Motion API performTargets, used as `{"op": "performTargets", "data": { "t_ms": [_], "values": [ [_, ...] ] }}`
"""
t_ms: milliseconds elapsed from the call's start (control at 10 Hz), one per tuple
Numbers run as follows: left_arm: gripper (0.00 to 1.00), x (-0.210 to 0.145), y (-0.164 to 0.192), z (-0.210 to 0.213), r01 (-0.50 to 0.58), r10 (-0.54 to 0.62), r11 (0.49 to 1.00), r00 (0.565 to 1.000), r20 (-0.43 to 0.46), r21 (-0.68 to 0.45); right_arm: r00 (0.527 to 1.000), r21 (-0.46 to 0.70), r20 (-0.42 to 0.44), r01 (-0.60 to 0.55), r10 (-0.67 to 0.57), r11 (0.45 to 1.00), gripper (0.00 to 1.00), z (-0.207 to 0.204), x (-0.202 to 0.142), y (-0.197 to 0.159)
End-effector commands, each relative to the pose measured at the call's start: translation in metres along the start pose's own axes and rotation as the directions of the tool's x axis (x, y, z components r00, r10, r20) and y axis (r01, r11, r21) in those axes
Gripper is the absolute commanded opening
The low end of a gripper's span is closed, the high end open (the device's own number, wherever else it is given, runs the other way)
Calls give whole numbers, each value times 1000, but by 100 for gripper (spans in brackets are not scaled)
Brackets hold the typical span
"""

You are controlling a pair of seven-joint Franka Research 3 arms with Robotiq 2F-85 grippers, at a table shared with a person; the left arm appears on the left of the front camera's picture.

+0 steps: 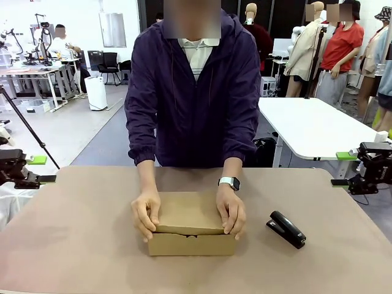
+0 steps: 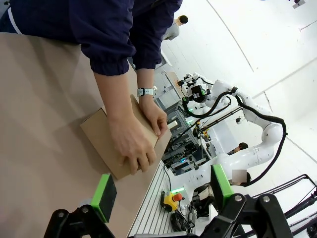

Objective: Pack the items into the box.
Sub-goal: Close the Mailer Box.

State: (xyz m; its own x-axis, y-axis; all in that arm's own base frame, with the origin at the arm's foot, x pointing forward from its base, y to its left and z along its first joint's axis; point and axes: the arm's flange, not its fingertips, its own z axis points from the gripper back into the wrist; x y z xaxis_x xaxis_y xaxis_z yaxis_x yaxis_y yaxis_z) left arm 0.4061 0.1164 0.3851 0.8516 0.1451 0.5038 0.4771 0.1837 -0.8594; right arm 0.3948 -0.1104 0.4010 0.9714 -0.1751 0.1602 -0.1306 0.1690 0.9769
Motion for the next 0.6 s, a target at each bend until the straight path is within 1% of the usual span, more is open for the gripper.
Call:
{"op": "performTargets", "data": {
  "t_ms": [0,500],
  "values": [
    [100,-1,-4,2,7,-7,1000,1000,-7,8,1000,5,-6,-18,18,1000,100,1,2,4],
    [100,-1,-4,2,7,-7,1000,1000,-7,8,1000,5,-6,-18,18,1000,100,1,2,4]
  ]
}}
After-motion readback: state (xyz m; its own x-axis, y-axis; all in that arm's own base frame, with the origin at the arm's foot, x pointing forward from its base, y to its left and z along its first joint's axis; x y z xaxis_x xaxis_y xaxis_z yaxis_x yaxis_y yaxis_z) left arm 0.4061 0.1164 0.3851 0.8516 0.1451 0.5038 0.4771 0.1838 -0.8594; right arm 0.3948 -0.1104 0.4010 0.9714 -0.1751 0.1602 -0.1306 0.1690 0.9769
